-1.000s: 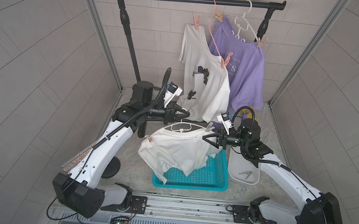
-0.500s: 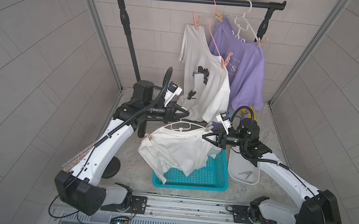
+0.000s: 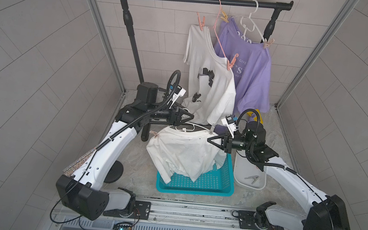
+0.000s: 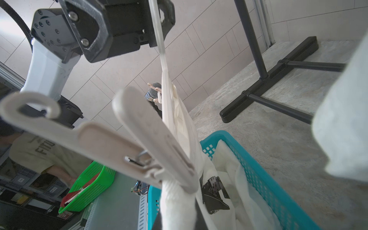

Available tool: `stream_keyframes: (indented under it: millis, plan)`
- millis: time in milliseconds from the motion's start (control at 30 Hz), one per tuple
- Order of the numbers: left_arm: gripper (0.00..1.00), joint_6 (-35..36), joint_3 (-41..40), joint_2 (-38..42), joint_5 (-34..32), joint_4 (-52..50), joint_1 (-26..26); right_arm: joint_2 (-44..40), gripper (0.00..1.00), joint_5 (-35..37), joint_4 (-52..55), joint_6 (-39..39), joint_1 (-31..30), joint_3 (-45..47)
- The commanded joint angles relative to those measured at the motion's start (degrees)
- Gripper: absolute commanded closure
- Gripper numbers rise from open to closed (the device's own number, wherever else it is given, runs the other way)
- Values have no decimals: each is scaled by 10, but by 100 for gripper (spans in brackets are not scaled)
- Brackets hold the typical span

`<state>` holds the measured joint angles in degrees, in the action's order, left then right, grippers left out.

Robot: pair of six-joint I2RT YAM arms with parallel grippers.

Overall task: Use clothespins to secure the t-shirt on both sides of the hanger
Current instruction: Adjust the hanger.

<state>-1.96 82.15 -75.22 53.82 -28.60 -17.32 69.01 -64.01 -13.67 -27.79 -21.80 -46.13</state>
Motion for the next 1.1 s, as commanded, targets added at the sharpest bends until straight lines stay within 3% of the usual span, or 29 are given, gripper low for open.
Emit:
stream_keyframes:
  millis: [0,367,667,1067]
  plan:
    - [34,8,18,16,-61,-3,-1,-8,100,22,12,1,3,-15]
    - [26,-35,-8,67,-215,0,0,-54,100,125,98,20,-13,-27]
    - [26,-54,-66,129,-288,0,8,-93,100,230,167,57,-60,-65]
    - [26,-88,-93,153,-308,6,72,-80,100,372,254,85,-101,-180]
